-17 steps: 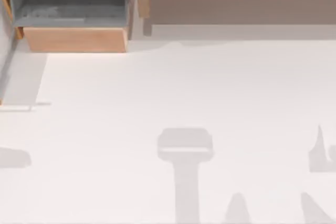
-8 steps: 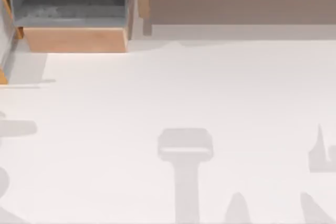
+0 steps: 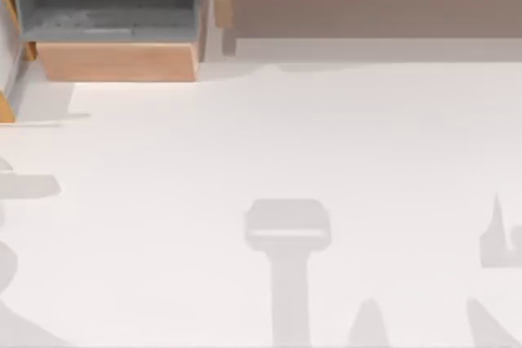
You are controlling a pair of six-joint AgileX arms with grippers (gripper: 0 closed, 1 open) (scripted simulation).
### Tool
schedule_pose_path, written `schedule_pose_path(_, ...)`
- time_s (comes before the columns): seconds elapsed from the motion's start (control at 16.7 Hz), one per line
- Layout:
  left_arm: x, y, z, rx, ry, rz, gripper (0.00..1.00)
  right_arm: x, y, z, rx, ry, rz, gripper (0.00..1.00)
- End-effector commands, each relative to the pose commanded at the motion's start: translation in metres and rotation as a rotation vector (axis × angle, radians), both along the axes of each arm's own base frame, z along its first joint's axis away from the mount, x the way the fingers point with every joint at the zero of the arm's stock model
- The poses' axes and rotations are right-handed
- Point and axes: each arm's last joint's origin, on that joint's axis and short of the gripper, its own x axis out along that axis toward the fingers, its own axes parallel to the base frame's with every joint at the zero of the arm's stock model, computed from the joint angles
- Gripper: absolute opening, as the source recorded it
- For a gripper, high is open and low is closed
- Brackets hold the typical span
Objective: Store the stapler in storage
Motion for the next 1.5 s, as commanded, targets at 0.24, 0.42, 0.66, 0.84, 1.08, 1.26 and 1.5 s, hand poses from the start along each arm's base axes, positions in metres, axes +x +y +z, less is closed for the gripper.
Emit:
schedule_pose_path(0.24,0.036,0.002,0.003,0.011,-0.014,0.004,0.00,0.000,0.000,0.000,0.000,0.000,0.000,1.00)
schedule_pose_path(0.42,0.052,-0.001,0.003,0.004,-0.009,0.003,0.00,0.000,0.000,0.000,0.000,0.000,0.000,1.00)
schedule_pose_path(0.66,0.051,0.001,0.002,0.000,-0.003,0.008,0.00,0.000,0.000,0.000,0.000,0.000,0.000,1.00)
schedule_pose_path(0.84,0.067,0.001,-0.004,-0.006,0.015,0.010,0.00,0.000,0.000,0.000,0.000,0.000,0.000,1.00)
schedule_pose_path(1.08,0.102,0.004,0.008,0.014,-0.027,0.009,0.00,0.000,0.000,0.000,0.000,0.000,0.000,1.00)
schedule_pose_path(1.26,0.114,0.000,0.003,0.001,-0.006,0.008,0.00,0.000,0.000,0.000,0.000,0.000,0.000,1.00)
schedule_pose_path(1.5,0.114,0.000,0.003,0.001,-0.006,0.008,0.08,0.000,0.000,0.000,0.000,0.000,0.000,1.00)
